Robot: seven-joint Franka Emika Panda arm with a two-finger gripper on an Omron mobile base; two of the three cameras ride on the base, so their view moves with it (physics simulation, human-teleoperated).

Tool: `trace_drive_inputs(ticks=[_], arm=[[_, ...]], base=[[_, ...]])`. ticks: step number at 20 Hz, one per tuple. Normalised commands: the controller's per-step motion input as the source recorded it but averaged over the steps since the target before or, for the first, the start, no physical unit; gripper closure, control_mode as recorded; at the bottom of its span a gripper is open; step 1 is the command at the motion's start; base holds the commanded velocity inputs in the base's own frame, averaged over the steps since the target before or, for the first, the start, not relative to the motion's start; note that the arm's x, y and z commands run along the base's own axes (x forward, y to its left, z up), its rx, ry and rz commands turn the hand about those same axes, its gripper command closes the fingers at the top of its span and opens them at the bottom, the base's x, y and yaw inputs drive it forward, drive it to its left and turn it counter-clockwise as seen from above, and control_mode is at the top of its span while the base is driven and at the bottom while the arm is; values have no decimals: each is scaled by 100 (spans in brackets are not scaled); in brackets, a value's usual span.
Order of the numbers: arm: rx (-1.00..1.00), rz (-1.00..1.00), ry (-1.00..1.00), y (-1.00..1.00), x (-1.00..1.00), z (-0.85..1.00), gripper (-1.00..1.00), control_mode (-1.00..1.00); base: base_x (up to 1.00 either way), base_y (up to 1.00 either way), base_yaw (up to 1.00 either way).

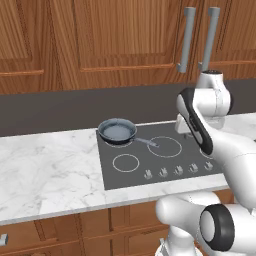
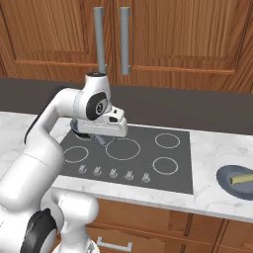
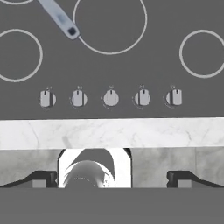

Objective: Pick up the butter stick and place it in the pan. Then turn on the burner for the pan.

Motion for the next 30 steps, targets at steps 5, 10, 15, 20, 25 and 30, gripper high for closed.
trace_drive_inputs(ticks=[5,10,15,20,25,30], arm=[[0,0,0,0,3,-20,-100,-100],[0,0,0,-2,3,-13,-100,-100],[2,0,0,-46,2,-17,-100,-100],[1,0,0,-84,0,-18,-100,-100],[1,-3,0,-92,0,-16,-100,-100],[0,-8,0,-86,0,-14,-100,-100]], base=[[0,0,0],[0,0,0],[0,0,0],[0,0,0],[0,0,0],[0,0,0]])
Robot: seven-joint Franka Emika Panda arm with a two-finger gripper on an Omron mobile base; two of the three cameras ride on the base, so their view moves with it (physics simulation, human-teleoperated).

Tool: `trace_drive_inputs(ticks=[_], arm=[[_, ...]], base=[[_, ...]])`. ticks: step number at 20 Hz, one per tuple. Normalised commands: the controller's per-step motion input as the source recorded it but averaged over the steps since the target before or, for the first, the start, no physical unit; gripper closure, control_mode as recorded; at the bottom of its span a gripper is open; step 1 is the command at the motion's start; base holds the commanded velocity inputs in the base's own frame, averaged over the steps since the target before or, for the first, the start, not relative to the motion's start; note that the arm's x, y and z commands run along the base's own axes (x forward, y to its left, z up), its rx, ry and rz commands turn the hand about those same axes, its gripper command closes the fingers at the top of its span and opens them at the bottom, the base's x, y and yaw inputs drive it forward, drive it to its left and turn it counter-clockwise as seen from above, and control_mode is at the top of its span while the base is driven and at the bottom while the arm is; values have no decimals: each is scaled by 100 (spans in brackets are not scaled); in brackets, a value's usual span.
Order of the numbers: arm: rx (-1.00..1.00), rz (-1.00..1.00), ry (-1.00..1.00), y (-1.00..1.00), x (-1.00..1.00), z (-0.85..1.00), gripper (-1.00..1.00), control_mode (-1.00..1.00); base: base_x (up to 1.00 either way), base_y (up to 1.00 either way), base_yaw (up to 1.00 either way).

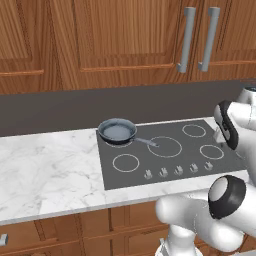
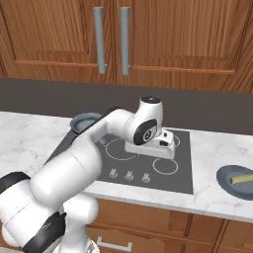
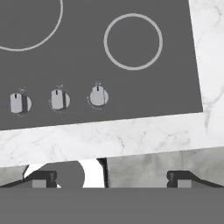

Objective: Pick up the butter stick and place it in the pan. Then turn on the burner for the pan.

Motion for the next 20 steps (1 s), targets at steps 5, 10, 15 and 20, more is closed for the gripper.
trace_drive_inputs(ticks=[5,10,15,20], arm=[[0,-12,2,-88,0,-8,-100,-100],[0,-13,10,-87,0,0,-100,-100],[0,-15,11,-69,2,0,-100,-100],[1,-14,4,-60,13,-6,-100,-100]], base=[[0,0,0],[0,0,0],[0,0,0],[0,0,0]])
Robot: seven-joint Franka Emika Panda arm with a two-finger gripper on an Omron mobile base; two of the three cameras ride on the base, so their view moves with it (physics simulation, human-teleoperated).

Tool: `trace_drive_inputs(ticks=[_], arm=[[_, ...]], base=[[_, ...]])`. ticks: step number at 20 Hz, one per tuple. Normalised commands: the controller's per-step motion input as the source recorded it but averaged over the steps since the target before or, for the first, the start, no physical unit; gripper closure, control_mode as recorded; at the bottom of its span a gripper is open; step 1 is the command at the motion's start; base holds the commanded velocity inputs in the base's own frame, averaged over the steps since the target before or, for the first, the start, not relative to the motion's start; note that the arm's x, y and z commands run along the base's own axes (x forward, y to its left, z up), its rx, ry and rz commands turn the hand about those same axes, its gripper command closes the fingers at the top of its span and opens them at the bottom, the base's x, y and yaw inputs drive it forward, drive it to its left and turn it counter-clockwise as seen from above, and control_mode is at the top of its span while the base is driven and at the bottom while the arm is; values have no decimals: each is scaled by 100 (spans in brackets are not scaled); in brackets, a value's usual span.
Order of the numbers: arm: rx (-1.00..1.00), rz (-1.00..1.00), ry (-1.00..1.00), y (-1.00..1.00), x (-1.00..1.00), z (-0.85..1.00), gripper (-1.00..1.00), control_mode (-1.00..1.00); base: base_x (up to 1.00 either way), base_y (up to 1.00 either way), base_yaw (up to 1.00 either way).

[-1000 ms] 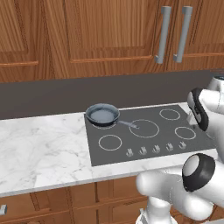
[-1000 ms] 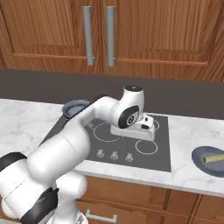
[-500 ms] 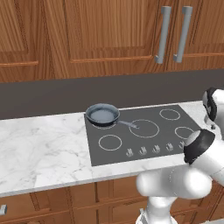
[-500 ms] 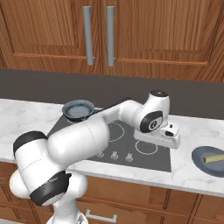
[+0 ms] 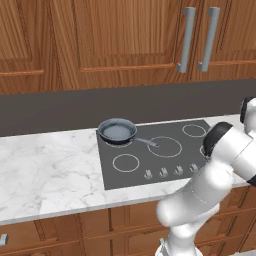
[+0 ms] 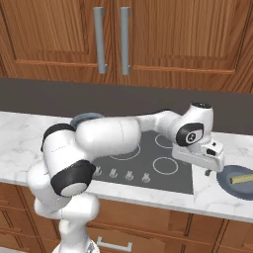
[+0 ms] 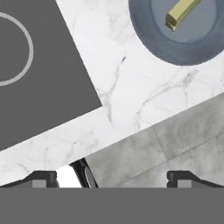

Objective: Pick up the butter stick and place it in the pan. Then turn on the burner for the pan.

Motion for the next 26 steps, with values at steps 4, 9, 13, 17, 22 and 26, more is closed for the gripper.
trace_drive_inputs(ticks=[4,9,13,17,22,26], arm=[[0,-9,0,-57,10,-22,-100,-100],[4,-7,0,-56,22,-27,-100,-100],[4,-4,0,-46,26,-21,-100,-100],[5,-3,0,-56,15,-7,-100,-100],[5,-4,0,-50,18,0,-100,-100],[6,0,0,-38,24,0,-100,-100]], base=[[0,0,0],[0,0,0],[0,0,0],[0,0,0],[0,0,0],[0,0,0]])
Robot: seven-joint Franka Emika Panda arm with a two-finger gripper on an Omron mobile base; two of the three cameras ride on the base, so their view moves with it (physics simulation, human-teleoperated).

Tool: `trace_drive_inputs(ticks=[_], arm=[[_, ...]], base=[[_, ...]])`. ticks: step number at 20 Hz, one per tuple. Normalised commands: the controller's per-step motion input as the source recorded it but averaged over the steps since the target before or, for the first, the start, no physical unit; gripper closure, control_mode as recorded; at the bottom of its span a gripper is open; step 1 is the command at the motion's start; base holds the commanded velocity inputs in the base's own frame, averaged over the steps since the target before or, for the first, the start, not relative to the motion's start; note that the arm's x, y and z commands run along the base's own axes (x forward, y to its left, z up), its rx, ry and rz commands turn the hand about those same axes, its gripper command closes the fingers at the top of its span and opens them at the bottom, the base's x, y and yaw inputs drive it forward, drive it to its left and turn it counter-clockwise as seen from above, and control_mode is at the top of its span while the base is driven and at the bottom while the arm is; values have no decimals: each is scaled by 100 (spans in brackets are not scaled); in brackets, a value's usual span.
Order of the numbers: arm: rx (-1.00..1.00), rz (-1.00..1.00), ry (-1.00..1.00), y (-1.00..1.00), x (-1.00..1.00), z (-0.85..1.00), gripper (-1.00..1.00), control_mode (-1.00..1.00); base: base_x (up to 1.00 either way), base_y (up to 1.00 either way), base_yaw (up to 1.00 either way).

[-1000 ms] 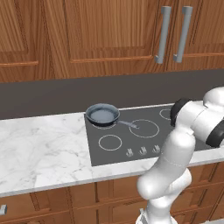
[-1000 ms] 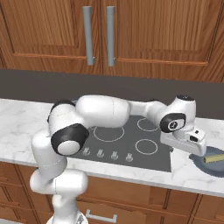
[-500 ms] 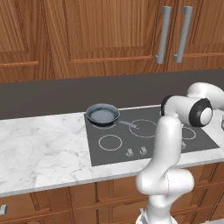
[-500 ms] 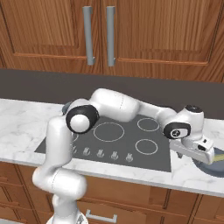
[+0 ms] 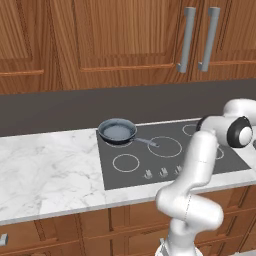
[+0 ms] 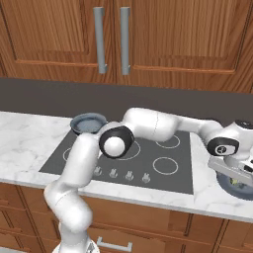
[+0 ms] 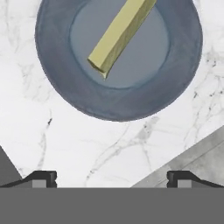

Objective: Pick up the butter stick and place it in the pan. Then turn on the burner for the pan.

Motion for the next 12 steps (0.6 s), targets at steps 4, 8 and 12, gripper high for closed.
trace_drive_inputs(ticks=[4,8,12], arm=[[3,0,0,-20,29,0,-100,-100],[1,0,0,-5,35,-1,-100,-100],[0,0,0,0,35,-11,-100,-100]], base=[[0,0,0],[0,0,0],[0,0,0]])
